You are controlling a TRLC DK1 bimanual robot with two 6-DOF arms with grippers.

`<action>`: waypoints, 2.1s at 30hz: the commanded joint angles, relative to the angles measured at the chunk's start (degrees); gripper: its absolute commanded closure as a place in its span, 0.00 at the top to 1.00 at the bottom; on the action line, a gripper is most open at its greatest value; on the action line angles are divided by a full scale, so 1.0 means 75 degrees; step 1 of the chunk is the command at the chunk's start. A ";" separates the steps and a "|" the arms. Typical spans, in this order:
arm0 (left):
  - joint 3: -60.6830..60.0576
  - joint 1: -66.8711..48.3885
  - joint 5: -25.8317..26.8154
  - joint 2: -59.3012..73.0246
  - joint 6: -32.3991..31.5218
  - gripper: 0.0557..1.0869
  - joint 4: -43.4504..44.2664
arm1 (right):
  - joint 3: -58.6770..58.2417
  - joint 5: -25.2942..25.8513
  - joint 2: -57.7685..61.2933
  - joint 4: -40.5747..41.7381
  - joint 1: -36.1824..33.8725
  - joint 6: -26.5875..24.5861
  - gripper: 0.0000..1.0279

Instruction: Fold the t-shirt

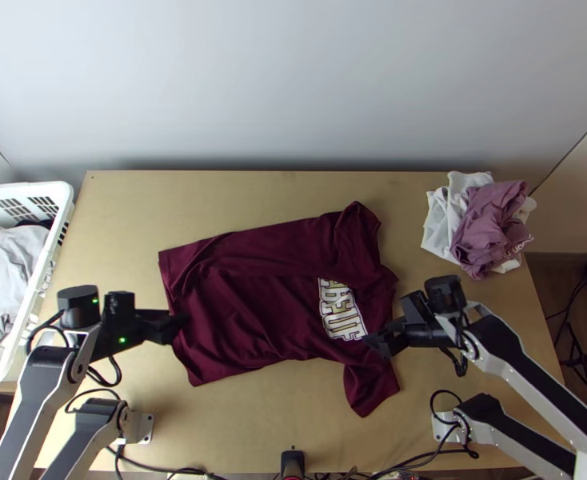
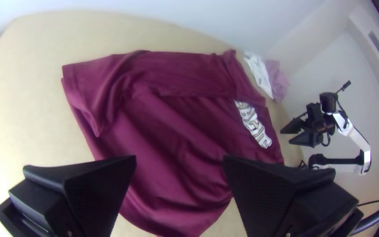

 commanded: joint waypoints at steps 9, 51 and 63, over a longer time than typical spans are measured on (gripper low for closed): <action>0.0683 -0.0829 0.0089 0.2197 0.1430 0.93 -0.0571 | 0.0224 -0.0700 0.2342 0.0895 -0.0526 -0.0448 0.97; 0.0883 -0.0677 0.0206 0.3404 0.3727 0.93 -0.1098 | 0.1864 -0.0056 0.2706 -0.4355 -0.0936 -0.4468 0.96; 0.1035 -0.0524 0.0206 0.3521 0.3715 0.93 -0.1098 | 0.1477 0.0097 0.3784 -0.4086 -0.0421 -0.4632 0.96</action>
